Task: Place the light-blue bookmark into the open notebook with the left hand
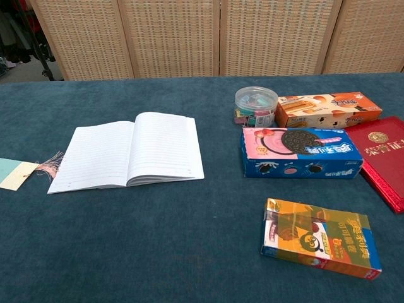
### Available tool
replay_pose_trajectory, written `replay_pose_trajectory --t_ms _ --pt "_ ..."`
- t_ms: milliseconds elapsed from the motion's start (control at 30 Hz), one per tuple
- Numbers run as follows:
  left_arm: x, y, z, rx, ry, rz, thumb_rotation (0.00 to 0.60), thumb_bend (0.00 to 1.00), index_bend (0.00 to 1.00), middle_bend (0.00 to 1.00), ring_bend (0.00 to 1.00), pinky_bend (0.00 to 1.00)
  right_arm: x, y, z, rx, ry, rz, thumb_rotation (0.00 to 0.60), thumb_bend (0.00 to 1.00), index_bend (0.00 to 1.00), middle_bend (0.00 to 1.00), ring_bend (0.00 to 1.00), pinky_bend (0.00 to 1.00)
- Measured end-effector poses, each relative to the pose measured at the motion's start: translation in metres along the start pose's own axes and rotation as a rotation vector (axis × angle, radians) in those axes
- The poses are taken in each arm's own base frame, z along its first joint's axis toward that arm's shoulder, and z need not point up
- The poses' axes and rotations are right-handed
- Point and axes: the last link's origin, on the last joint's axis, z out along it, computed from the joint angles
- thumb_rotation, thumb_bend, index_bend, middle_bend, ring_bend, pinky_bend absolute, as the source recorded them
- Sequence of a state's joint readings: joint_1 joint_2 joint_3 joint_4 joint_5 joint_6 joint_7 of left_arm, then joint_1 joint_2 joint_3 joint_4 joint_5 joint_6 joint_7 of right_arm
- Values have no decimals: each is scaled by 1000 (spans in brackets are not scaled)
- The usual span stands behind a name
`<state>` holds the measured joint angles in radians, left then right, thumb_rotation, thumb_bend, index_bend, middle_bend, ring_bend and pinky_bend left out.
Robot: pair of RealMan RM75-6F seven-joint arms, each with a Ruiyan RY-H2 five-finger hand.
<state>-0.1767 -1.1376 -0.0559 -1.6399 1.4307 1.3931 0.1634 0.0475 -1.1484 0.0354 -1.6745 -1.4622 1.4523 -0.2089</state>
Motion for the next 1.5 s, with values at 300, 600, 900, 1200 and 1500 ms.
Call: replay_pose_trajectory --t_ms 300,600,900,1200,1500 --pt "0 0 1 6 1 2 600 263 0 0 0 0 0 1 -1 0 0 2 600 105 122 0 0 0" --pt "-1 1 0 1 1 5 600 263 0 0 0 0 2 1 -3 6 11 6 600 105 122 0 0 0" --pt "0 0 0 2 8 4 600 264 0 0 0 0 3 1 -2 4 14 9 600 105 122 0 0 0" --pt "0 -1 0 1 6 3 600 264 0 0 0 0 3 1 -2 2 15 10 600 105 122 0 0 0" --pt "-1 2 1 -8 4 9 600 265 0 0 0 0 4 4 -2 -7 15 15 600 105 122 0 0 0"
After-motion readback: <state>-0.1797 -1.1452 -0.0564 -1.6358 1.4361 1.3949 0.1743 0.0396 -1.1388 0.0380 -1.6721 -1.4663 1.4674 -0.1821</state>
